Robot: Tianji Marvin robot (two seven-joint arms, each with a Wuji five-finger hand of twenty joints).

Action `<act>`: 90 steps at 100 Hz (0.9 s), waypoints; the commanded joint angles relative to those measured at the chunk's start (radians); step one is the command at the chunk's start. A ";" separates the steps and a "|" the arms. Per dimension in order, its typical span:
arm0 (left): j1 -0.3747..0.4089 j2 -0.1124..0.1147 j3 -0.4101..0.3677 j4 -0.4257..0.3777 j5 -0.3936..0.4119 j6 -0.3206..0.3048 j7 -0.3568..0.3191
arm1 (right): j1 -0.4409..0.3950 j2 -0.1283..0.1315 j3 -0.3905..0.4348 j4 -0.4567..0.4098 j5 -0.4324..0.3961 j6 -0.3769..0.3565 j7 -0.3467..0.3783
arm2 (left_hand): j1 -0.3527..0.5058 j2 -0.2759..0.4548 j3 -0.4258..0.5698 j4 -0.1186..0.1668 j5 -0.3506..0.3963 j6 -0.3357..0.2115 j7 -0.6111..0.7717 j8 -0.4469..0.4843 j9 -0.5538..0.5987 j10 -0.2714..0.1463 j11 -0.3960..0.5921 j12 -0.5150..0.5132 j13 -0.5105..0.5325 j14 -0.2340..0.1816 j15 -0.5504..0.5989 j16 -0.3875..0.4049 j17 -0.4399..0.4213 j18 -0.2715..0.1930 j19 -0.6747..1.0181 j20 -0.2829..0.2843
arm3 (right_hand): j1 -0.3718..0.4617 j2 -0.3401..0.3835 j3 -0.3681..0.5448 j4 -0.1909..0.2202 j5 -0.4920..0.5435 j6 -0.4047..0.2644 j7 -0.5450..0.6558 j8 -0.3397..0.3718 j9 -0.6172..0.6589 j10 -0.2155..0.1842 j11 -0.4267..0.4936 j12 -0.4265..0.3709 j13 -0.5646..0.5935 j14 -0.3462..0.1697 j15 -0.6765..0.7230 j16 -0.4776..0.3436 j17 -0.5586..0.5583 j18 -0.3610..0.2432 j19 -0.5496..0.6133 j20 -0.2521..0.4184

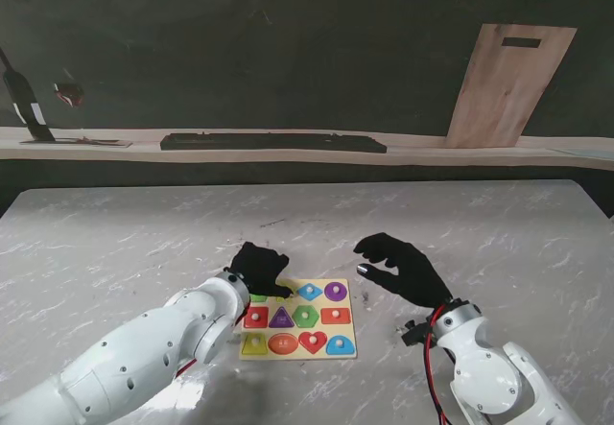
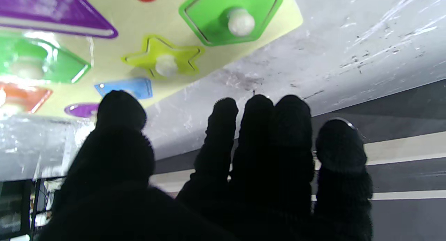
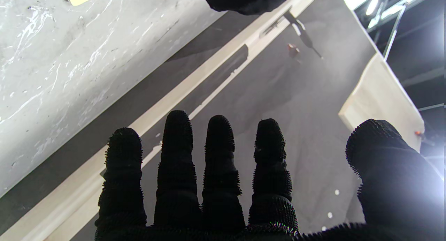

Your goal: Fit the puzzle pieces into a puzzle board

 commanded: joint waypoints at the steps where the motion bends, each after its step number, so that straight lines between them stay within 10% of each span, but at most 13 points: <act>1: 0.013 0.009 -0.014 -0.026 -0.001 -0.019 0.003 | -0.007 -0.002 -0.003 -0.006 0.000 -0.004 0.002 | 0.068 0.057 -0.130 0.053 -0.044 0.019 -0.023 -0.021 -0.047 0.018 -0.027 -0.026 -0.034 -0.025 -0.029 0.037 -0.030 0.024 -0.022 0.006 | 0.032 0.026 -0.014 0.014 0.028 -0.013 0.017 0.007 0.023 -0.021 0.007 0.010 0.005 -0.022 0.014 0.005 -0.012 -0.013 0.016 0.010; 56: 0.258 0.064 -0.358 -0.171 0.185 -0.116 -0.047 | -0.005 -0.001 -0.006 -0.007 0.004 -0.002 0.007 | 0.239 0.080 -0.189 0.068 -0.086 -0.032 -0.067 -0.039 -0.214 -0.020 -0.239 -0.217 -0.180 -0.050 -0.184 0.033 -0.164 -0.029 -0.112 -0.024 | 0.032 0.025 -0.015 0.014 0.027 -0.014 0.017 0.007 0.023 -0.019 0.007 0.010 0.005 -0.021 0.014 0.005 -0.012 -0.013 0.016 0.010; 61: 0.270 0.067 -0.375 -0.172 0.196 -0.124 -0.049 | -0.005 -0.001 -0.006 -0.006 0.004 -0.001 0.007 | 0.028 -0.018 0.250 0.041 -0.082 -0.035 -0.071 -0.044 -0.221 -0.020 -0.244 -0.241 -0.188 -0.047 -0.204 0.039 -0.174 -0.029 -0.119 -0.030 | 0.032 0.024 -0.015 0.014 0.026 -0.015 0.016 0.007 0.023 -0.021 0.007 0.010 0.005 -0.022 0.014 0.006 -0.011 -0.013 0.016 0.010; 90: 0.316 0.078 -0.425 -0.156 0.251 -0.111 -0.050 | -0.004 -0.002 -0.007 -0.006 0.005 0.002 0.008 | 0.046 -0.067 0.373 0.023 -0.082 -0.051 -0.016 -0.031 -0.211 -0.032 -0.229 -0.230 -0.190 -0.053 -0.217 0.035 -0.176 -0.035 -0.119 -0.031 | 0.032 0.025 -0.015 0.014 0.028 -0.013 0.018 0.007 0.023 -0.022 0.007 0.010 0.004 -0.021 0.014 0.006 -0.012 -0.013 0.016 0.010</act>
